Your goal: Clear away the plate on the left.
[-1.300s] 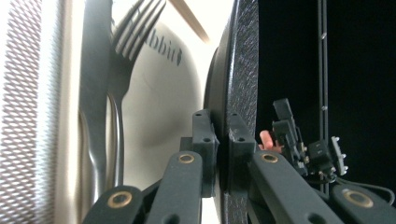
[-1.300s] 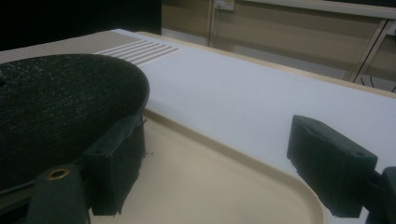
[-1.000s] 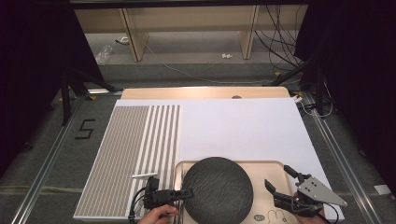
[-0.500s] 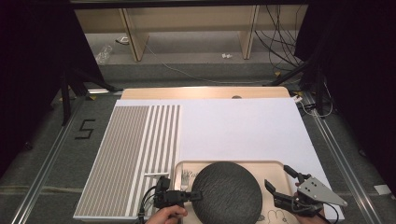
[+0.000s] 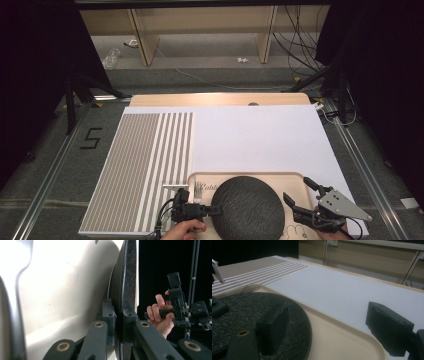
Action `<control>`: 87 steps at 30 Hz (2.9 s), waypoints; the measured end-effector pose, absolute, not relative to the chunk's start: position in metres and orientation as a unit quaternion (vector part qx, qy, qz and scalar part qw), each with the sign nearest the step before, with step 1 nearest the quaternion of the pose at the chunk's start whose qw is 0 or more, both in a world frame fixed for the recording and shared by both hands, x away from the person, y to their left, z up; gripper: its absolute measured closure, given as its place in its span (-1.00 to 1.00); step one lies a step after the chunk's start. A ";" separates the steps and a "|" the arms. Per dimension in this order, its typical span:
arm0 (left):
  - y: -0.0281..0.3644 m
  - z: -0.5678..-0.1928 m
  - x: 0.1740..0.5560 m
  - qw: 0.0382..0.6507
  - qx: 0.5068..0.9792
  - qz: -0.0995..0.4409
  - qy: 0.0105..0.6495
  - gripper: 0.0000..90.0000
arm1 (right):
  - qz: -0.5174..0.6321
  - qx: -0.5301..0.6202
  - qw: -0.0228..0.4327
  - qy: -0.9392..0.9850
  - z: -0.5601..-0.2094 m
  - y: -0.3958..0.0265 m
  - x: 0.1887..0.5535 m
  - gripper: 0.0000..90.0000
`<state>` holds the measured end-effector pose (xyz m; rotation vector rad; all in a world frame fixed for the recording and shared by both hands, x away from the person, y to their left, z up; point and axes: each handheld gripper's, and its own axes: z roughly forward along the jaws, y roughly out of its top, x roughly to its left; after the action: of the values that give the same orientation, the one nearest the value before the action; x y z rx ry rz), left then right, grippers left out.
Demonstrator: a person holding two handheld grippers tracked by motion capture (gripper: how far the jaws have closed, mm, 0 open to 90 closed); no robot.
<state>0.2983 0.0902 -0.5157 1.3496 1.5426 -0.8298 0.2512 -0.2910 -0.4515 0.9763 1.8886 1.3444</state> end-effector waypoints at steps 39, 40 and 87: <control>0.075 -0.503 0.297 0.413 0.642 -0.274 0.585 0.24 | 0.509 0.366 0.305 0.717 -0.452 -0.289 0.251 -0.55; 0.074 -0.503 0.296 0.413 0.646 -0.273 0.581 0.21 | 0.509 0.366 0.305 0.717 -0.452 -0.289 0.251 -0.55; 0.109 -0.437 0.287 0.505 0.757 0.089 0.405 -0.38 | 0.514 0.369 0.297 0.715 -0.452 -0.290 0.250 -0.55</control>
<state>0.2869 0.1093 -0.4374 1.8264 0.9762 0.2143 0.2503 -0.2897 -0.4517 0.9817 1.9016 1.3657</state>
